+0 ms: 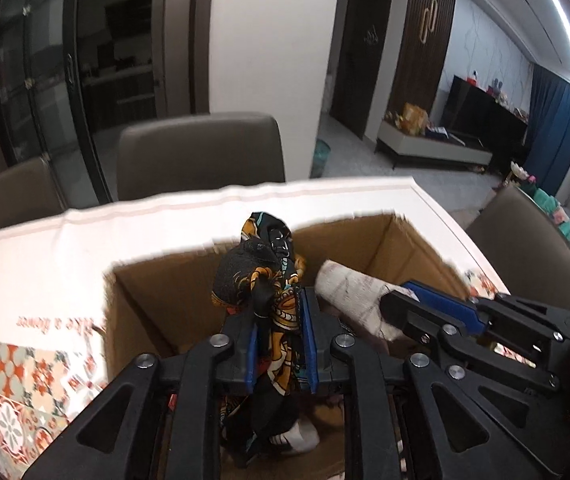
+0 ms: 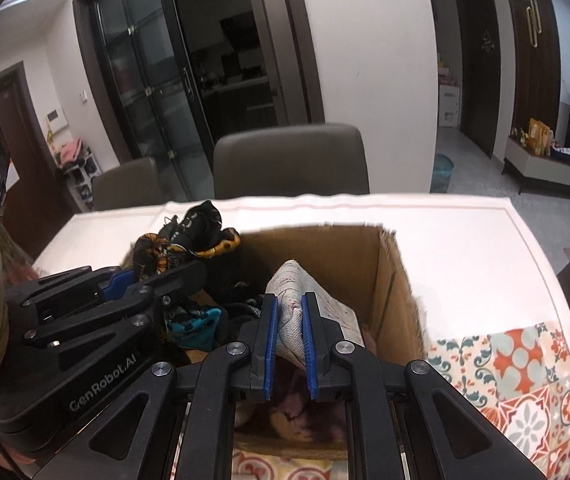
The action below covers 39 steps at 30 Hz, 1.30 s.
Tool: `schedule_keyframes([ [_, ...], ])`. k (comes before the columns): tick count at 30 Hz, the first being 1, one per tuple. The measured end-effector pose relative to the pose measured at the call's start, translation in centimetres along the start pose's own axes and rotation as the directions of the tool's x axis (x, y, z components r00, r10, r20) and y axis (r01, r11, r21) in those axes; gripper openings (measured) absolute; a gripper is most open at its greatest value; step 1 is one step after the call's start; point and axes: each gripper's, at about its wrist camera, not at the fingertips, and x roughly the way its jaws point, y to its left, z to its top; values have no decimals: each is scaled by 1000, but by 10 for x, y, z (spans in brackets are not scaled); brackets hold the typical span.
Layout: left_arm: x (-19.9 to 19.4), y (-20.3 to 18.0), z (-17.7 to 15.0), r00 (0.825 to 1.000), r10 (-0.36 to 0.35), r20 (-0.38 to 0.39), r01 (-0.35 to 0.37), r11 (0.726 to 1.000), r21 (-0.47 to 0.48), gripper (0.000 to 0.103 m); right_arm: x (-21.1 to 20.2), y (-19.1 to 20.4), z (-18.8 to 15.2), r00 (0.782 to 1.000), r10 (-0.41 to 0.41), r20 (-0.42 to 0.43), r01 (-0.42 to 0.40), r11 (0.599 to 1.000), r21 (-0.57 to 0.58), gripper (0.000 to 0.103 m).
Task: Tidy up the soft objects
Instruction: 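Open the left tool over the box while the right tool releases the grey pouch inside, then move both tools back toward the pink headband and white cloth on the runner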
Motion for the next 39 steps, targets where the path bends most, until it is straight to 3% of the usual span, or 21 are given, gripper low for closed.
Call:
schedule_keyframes([
  [2,6,1,-5,999,-21,-34,20,1000,-4,21,4,-1,-4,1000,-3,-17,3,1000,-7,14],
  [7,11,1,-17,996,-31,-84,31,999,-12,36,11,-3,-11,998,0,-60,0,1000,-3,16],
  [13,-1,-1,-19,997,27,-68,-28,1000,-8,56,7,-7,-11,997,-15,-70,16,1000,11,21],
  [15,-7,-1,-18,997,56,-56,-57,998,-8,56,2,-5,-10,998,-33,-58,34,999,5,27],
  [22,-33,-4,-20,989,146,-14,-146,989,2,59,-18,-5,-9,997,-64,-30,65,998,17,29],
  [24,-42,-4,-22,987,161,-3,-161,987,-3,59,-24,-5,-10,996,-86,-23,86,996,19,33],
  [33,-80,-13,-30,981,187,49,-188,982,5,62,-65,2,-17,988,-148,37,148,989,16,54],
  [39,-107,-20,-41,981,179,78,-181,983,13,63,-90,2,-23,988,-146,45,144,989,43,59],
])
